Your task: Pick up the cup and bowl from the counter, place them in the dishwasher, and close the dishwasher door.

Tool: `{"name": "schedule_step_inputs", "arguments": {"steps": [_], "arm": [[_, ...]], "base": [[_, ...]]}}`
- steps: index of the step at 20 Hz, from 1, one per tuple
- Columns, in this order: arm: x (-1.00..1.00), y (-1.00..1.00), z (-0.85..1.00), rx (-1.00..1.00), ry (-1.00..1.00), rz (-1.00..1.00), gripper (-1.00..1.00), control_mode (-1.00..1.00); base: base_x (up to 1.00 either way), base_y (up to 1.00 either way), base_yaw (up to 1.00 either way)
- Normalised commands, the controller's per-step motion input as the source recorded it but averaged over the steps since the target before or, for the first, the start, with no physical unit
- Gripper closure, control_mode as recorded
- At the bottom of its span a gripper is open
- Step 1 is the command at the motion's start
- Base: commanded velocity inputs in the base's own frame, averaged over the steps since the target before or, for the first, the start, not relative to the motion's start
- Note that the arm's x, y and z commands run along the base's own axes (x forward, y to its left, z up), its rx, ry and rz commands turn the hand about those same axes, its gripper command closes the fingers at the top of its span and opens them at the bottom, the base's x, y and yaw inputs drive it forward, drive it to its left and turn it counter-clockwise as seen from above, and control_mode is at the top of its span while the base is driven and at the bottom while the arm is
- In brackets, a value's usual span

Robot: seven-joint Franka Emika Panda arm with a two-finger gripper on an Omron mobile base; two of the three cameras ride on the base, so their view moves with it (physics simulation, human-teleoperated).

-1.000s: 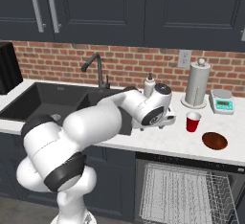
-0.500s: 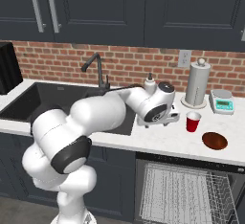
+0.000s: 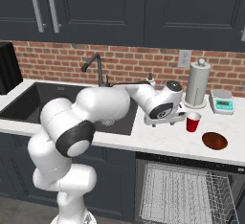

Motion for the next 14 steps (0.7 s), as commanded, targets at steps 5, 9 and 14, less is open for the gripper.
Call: {"name": "schedule_step_inputs", "arguments": {"steps": [5, 9, 14], "arm": [[0.29, -0.14, 0.0, 0.0, 0.01, 0.0, -1.0, -1.0], [0.37, 0.0, 0.0, 0.0, 0.0, 0.0, -1.0, -1.0], [0.23, -0.17, 0.0, 0.0, 0.0, 0.0, -1.0, -1.0]], "base": [[0.0, 0.0, 0.0], [0.0, 0.0, 0.0], [0.0, 0.0, 0.0]]}}
